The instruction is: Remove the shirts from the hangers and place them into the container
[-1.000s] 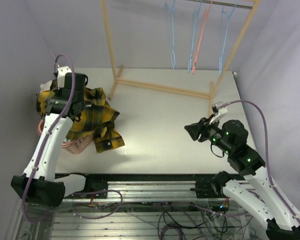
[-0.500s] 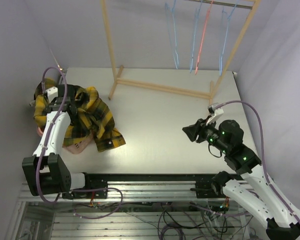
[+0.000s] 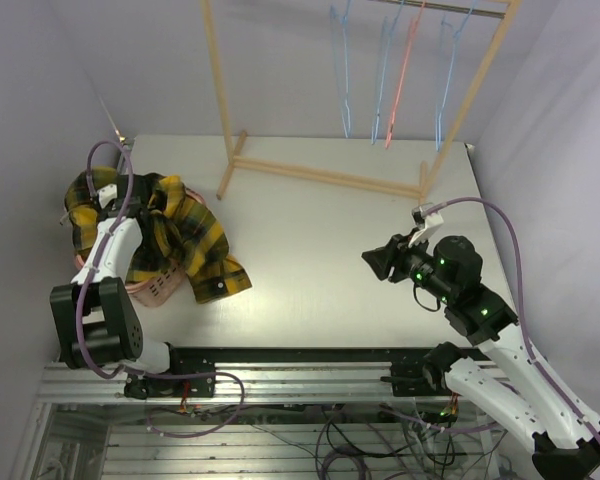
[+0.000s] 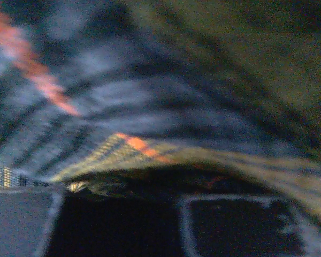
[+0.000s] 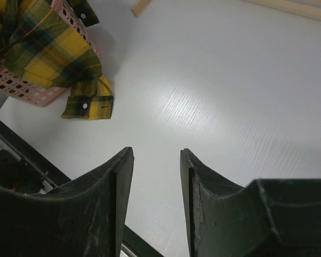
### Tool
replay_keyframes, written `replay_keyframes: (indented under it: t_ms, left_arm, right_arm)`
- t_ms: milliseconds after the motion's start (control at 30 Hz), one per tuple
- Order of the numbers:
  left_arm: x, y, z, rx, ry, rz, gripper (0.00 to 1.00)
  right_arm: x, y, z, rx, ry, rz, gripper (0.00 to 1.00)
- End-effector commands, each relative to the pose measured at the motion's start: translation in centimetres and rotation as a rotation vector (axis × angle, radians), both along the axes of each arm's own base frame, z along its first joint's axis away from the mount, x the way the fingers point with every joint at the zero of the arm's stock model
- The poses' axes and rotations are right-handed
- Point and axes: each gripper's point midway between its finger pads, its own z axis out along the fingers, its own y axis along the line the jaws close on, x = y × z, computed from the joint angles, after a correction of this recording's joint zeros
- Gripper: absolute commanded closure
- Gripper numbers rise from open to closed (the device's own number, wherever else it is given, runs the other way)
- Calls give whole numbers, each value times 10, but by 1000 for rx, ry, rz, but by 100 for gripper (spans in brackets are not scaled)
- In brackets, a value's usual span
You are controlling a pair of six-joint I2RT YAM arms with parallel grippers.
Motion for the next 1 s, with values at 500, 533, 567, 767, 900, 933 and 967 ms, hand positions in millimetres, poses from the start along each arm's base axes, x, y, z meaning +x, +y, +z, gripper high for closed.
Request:
replay_keyframes:
  t_ms: [500, 533, 567, 767, 900, 933, 967]
  left_arm:
    - [-10, 2, 117, 59, -123, -27, 12]
    - [-9, 2, 133, 65, -159, -39, 12]
    - [-9, 0, 148, 66, -194, -54, 11]
    - [-13, -18, 217, 96, -384, -149, 1]
    - [1, -73, 249, -10, -546, -379, 15]
    - [5, -100, 252, -52, -561, -478, 17]
    - [7, -125, 251, -86, -551, -562, 18]
  right_arm:
    - [3, 2, 18, 26, -53, 10, 59]
    - [3, 3, 19, 29, -51, 11, 59]
    - [2, 4, 20, 32, -53, 16, 59]
    - [1, 5, 22, 33, -48, 26, 59]
    - [1, 2, 26, 24, -57, 13, 58]
    - [2, 1, 28, 23, -62, 11, 58]
    - [2, 1, 28, 21, -63, 8, 58]
